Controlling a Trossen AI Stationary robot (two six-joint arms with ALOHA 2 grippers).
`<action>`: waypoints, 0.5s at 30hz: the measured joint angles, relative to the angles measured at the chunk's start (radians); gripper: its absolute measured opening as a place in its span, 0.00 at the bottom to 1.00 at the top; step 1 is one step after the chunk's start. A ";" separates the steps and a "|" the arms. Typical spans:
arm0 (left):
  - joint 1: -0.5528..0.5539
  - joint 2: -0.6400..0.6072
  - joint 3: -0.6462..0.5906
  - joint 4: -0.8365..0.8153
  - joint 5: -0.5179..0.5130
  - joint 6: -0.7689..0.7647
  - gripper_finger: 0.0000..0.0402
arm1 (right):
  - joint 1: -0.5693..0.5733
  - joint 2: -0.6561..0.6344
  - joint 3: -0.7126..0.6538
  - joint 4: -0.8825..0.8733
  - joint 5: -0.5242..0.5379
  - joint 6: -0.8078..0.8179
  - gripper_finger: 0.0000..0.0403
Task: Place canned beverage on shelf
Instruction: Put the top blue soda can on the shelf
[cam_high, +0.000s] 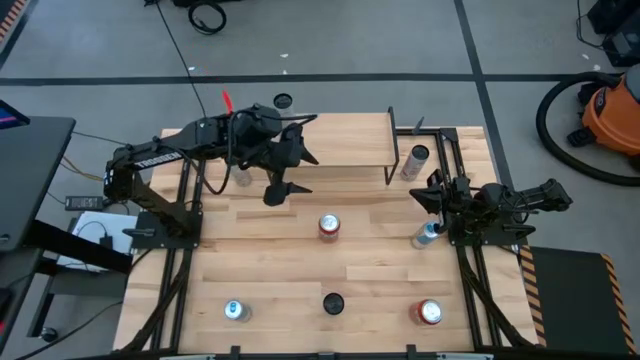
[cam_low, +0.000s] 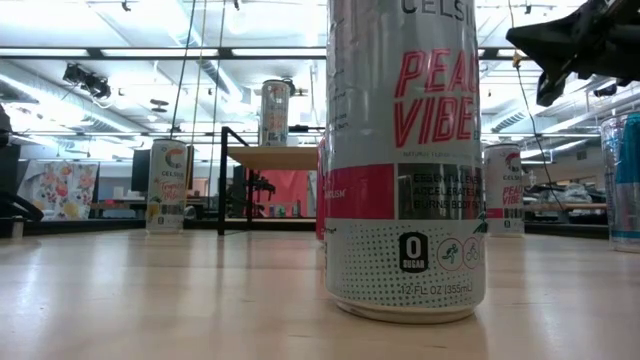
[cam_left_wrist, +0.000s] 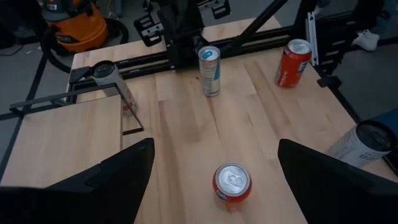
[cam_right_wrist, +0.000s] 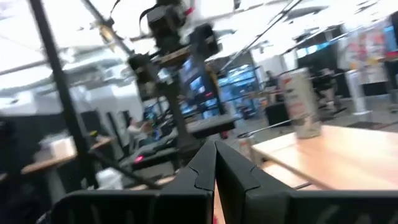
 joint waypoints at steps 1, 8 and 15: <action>0.000 0.000 0.000 0.000 -0.003 -0.005 0.88 | 0.000 0.000 0.000 0.001 0.007 0.000 0.04; 0.001 0.000 0.000 0.000 -0.032 -0.017 0.88 | 0.000 0.000 0.000 0.010 -0.005 0.000 0.04; 0.001 0.001 0.000 0.000 -0.033 -0.031 0.88 | 0.000 0.000 0.000 0.018 -0.074 -0.155 0.07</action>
